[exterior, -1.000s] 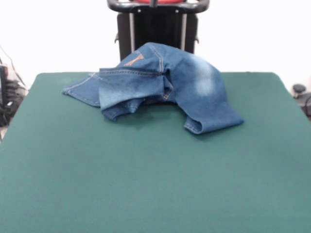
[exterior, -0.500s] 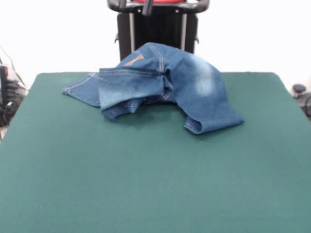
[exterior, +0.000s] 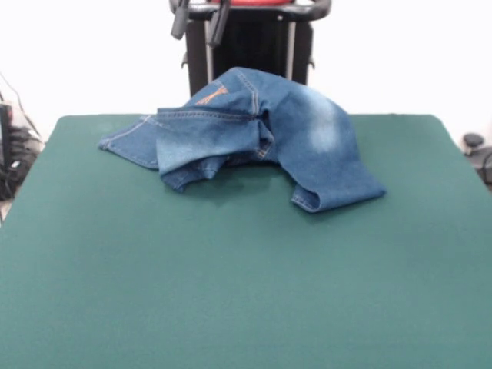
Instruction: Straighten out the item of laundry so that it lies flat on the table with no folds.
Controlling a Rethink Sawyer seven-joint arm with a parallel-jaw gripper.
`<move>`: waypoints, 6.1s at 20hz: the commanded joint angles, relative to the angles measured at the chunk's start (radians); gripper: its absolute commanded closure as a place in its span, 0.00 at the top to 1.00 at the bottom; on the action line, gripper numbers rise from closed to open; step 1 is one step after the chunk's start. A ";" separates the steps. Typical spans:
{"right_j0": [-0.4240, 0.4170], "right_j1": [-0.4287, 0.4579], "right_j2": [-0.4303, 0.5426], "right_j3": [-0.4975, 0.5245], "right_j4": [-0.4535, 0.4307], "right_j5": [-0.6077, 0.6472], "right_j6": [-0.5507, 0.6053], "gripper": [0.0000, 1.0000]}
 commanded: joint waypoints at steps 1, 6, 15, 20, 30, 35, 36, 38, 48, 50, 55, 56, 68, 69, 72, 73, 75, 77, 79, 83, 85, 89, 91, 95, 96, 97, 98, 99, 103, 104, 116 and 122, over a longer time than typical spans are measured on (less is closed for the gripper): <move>-0.050 -0.030 0.291 0.052 0.201 0.120 -0.113 1.00; -0.075 -0.044 0.343 0.072 0.287 0.138 -0.192 1.00; -0.124 0.007 0.388 0.071 0.457 0.083 -0.321 1.00; -0.133 0.010 0.400 0.063 0.469 0.082 -0.340 1.00; -0.134 -0.038 0.441 0.059 0.343 0.137 -0.295 1.00; -0.082 -0.065 0.455 0.079 0.049 0.144 -0.051 1.00; -0.077 -0.064 0.458 0.087 0.019 0.144 -0.026 1.00; -0.076 -0.067 0.473 0.099 -0.019 0.142 -0.001 1.00; -0.101 -0.089 0.573 0.130 -0.074 0.158 0.007 1.00; -0.106 -0.089 0.589 0.128 -0.071 0.179 0.007 1.00; -0.128 -0.106 0.635 0.138 -0.058 0.209 -0.029 1.00; -0.135 -0.113 0.644 0.141 -0.052 0.215 -0.040 1.00; -0.159 -0.002 0.478 0.203 0.599 0.044 -0.516 0.00; -0.158 -0.002 0.477 0.203 0.597 0.043 -0.515 0.00; -0.165 -0.024 0.491 0.201 0.551 0.064 -0.486 0.00; -0.165 -0.022 0.484 0.207 0.576 0.053 -0.488 0.00; -0.173 -0.036 0.493 0.206 0.565 0.048 -0.491 0.00; -0.175 -0.041 0.498 0.200 0.571 0.050 -0.499 0.00; -0.176 -0.047 0.499 0.194 0.581 0.049 -0.510 0.00; -0.179 -0.074 0.510 0.155 0.552 0.085 -0.506 0.00; -0.183 -0.090 0.511 0.116 0.535 0.113 -0.498 0.00; -0.205 -0.102 0.509 0.010 0.529 0.151 -0.497 0.00; -0.212 -0.095 0.481 -0.029 0.582 0.137 -0.531 0.00; -0.220 -0.134 0.483 -0.129 0.442 0.216 -0.475 0.00; -0.219 -0.147 0.489 -0.156 0.374 0.246 -0.432 0.00; -0.217 -0.158 0.496 -0.183 0.296 0.275 -0.373 0.00; -0.212 -0.163 0.497 -0.208 0.221 0.293 -0.309 0.00; -0.212 -0.169 0.493 -0.225 0.194 0.305 -0.287 0.00; -0.197 -0.156 0.468 -0.301 -0.003 0.296 -0.085 0.00; -0.196 -0.158 0.466 -0.311 -0.027 0.299 -0.063 0.00; -0.157 -0.130 0.451 -0.352 -0.185 0.291 0.165 0.00; -0.161 -0.139 0.487 -0.323 -0.172 0.285 0.148 0.00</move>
